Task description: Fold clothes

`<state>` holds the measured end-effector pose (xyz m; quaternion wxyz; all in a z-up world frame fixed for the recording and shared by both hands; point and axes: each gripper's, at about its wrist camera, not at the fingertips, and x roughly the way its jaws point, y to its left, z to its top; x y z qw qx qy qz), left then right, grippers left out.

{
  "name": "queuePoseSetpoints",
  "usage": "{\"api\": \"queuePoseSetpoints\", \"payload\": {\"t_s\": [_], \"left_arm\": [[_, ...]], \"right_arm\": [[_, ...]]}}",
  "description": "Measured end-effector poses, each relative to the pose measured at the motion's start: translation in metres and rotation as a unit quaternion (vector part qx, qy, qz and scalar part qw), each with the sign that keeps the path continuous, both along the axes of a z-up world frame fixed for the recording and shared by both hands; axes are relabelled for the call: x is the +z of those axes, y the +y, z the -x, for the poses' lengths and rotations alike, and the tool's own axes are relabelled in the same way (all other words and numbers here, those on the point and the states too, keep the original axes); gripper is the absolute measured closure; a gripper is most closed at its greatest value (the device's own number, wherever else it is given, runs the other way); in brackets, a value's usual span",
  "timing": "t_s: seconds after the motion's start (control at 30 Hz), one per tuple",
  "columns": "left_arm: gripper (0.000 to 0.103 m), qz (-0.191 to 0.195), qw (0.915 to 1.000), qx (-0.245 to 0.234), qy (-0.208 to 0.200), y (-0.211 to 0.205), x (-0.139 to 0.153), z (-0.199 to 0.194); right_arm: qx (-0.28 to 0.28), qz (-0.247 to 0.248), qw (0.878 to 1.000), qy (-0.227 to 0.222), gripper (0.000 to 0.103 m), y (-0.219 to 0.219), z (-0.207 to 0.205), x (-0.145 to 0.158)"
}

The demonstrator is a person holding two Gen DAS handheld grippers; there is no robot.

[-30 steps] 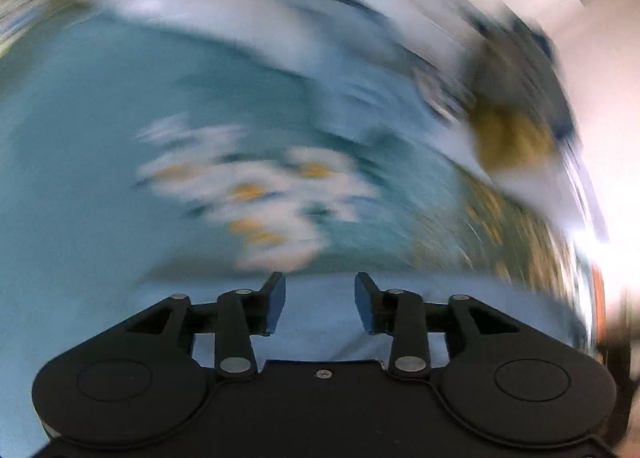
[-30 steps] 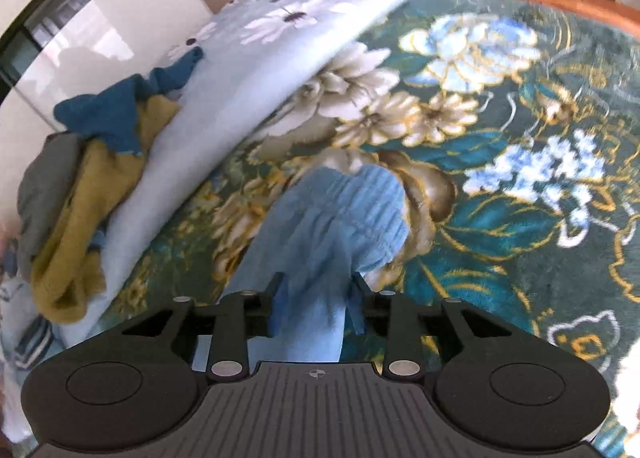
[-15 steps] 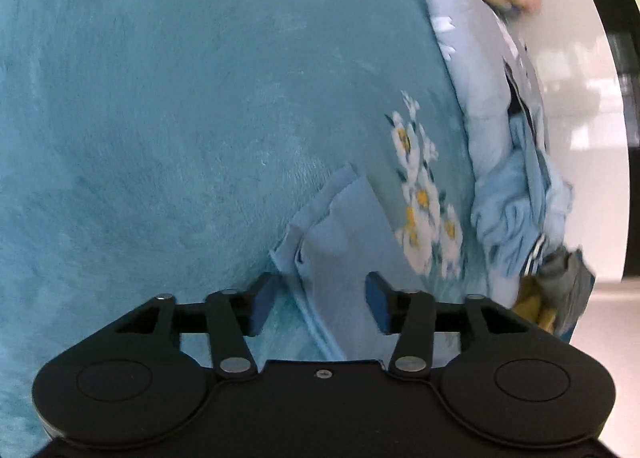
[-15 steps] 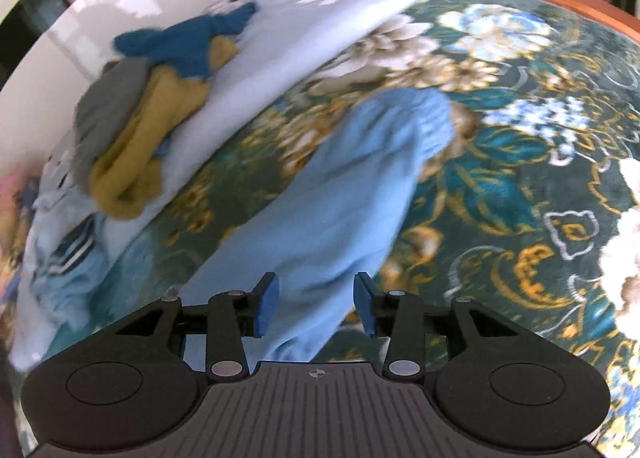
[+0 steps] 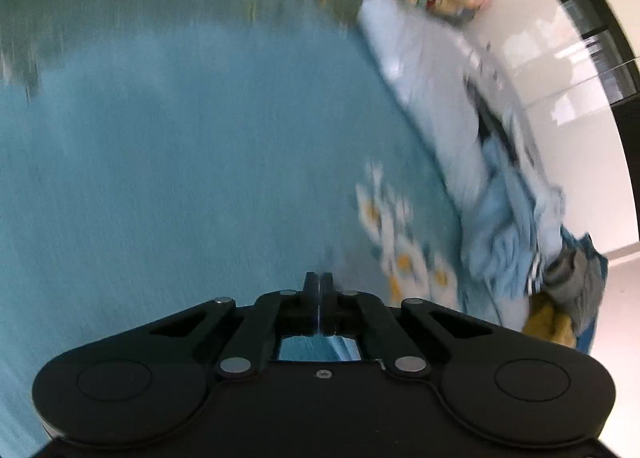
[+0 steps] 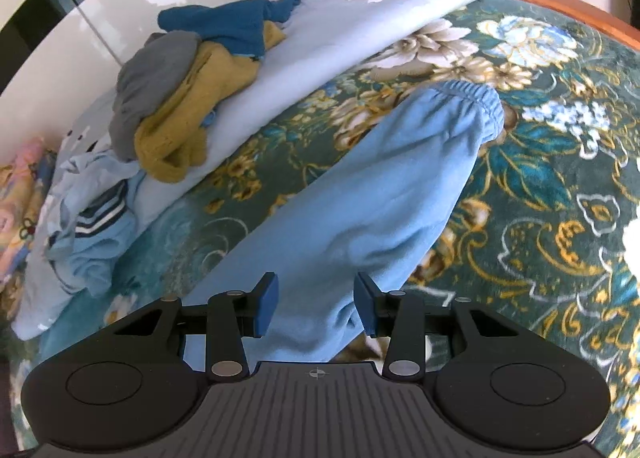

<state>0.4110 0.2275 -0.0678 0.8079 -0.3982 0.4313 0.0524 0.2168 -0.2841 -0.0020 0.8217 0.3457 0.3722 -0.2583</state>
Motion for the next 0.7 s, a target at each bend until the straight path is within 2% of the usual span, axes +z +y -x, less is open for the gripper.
{"api": "queuePoseSetpoints", "payload": {"t_s": [0.07, 0.13, 0.23, 0.27, 0.3, 0.33, 0.4, 0.53, 0.7], "left_arm": [[0.103, -0.009, 0.9999, 0.013, -0.005, 0.021, 0.003, -0.005], [0.103, 0.009, 0.9997, 0.020, 0.009, 0.034, -0.001, -0.006], [0.103, 0.033, 0.9992, -0.005, 0.020, 0.029, -0.005, 0.002], [0.100, 0.041, 0.9988, -0.014, 0.023, 0.027, -0.007, 0.005], [0.095, 0.059, 0.9979, -0.012, 0.026, 0.022, -0.010, 0.010], [0.086, 0.080, 0.9963, -0.005, 0.030, 0.017, -0.015, 0.016], [0.079, 0.099, 0.9940, -0.001, 0.046, 0.002, -0.025, 0.024], [0.076, 0.106, 0.9909, -0.022, 0.079, -0.028, -0.044, 0.028], [0.067, 0.107, 0.9904, -0.036, 0.080, -0.054, -0.056, 0.022]], "right_arm": [[-0.013, -0.013, 1.000, -0.003, 0.065, 0.001, 0.006, -0.003], [-0.024, -0.020, 1.000, -0.004, 0.064, 0.002, 0.010, -0.006], [-0.038, -0.033, 0.999, -0.003, 0.064, 0.004, 0.012, -0.014], [-0.039, -0.038, 0.998, -0.004, 0.064, 0.004, 0.012, -0.016], [-0.038, -0.041, 0.998, -0.004, 0.064, 0.004, 0.011, -0.018], [-0.036, -0.041, 0.998, -0.003, 0.064, 0.005, 0.010, -0.019], [-0.030, -0.042, 0.999, -0.003, 0.064, 0.005, 0.008, -0.019], [-0.021, -0.037, 0.999, -0.007, 0.062, -0.001, 0.010, -0.017], [-0.051, -0.032, 0.998, -0.018, 0.059, -0.029, 0.026, -0.023]]}}
